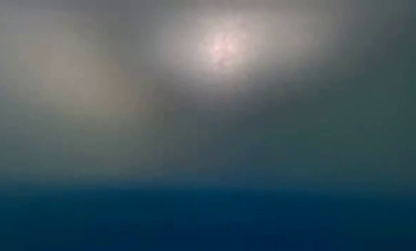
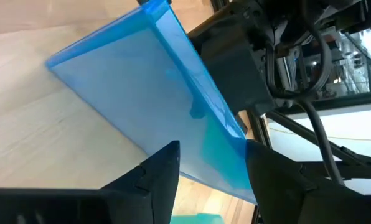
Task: Pick & place jewel cases by type
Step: Put the blue CD case into the green bin
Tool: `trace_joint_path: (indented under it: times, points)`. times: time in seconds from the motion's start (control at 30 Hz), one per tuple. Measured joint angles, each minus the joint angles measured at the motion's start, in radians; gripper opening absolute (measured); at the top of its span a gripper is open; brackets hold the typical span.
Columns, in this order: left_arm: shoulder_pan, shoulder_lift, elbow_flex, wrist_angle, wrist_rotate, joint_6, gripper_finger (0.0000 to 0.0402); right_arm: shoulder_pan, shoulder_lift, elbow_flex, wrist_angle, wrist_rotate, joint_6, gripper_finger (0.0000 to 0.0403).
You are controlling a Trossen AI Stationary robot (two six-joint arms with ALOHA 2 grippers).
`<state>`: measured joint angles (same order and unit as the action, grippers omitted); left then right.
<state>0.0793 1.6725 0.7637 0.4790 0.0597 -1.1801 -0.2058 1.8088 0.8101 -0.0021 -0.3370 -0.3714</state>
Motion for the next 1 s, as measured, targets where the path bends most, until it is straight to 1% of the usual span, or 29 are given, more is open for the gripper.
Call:
trace_joint_path:
  times: [0.37,0.63,1.0]
  points:
    - [-0.001,0.008,0.010,-0.007,-0.005,-0.022,0.0177,0.000,0.000,-0.001,-0.005,-0.004,-0.001,0.0006]
    - [-0.001,0.010,0.007,0.012,-0.008,-0.044,0.0189,0.000,0.000,-0.002,-0.008,-0.005,-0.006,0.0006]
    - [0.000,-0.011,0.004,0.004,-0.019,-0.053,0.0191,0.000,-0.001,-0.003,-0.008,-0.006,-0.016,0.0006]
